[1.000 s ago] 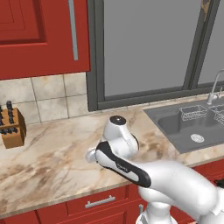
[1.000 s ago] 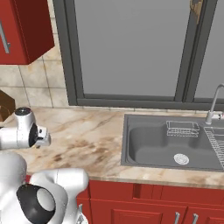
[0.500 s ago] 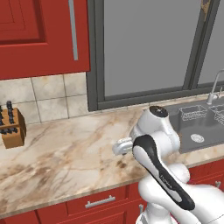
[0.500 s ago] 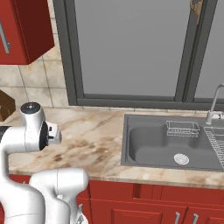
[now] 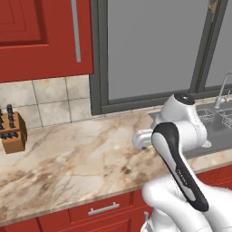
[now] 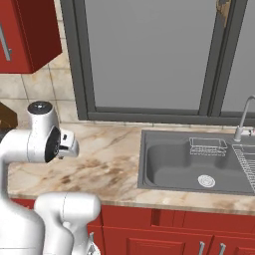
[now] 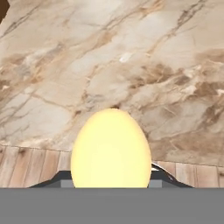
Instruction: Gather the eggs and milk located in the vicinity of the sink area and place them right next to the bowl.
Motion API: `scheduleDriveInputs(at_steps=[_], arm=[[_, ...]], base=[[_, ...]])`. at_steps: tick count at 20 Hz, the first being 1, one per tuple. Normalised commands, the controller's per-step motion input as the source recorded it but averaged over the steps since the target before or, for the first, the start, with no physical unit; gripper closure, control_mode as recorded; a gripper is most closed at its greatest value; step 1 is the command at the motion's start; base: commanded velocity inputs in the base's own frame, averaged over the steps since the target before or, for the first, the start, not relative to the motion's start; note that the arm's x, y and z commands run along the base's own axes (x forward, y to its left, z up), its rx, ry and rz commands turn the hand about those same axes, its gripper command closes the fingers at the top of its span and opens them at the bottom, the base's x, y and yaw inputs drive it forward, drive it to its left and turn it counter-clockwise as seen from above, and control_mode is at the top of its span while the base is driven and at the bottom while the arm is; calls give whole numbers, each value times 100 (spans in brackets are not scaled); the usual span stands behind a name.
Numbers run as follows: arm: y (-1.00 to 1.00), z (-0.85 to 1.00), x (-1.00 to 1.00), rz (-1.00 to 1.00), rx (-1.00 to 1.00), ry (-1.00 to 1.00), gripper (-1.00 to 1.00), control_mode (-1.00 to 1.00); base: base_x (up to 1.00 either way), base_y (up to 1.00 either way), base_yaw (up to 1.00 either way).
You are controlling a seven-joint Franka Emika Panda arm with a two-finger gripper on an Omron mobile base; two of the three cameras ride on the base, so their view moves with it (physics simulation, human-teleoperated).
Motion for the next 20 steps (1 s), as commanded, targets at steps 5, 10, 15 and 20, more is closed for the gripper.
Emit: scheduleDriveInputs(at_steps=[5,10,15,20], arm=[[-2,8,-8,-18,-15,5,100,-100],[0,0,-52,-12,-11,-17,100,-100],[0,0,-11,0,0,-5,100,-100],[0,0,-1,0,0,0,100,-100]], base=[[0,0,0],[0,0,0],[0,0,0],[0,0,0]])
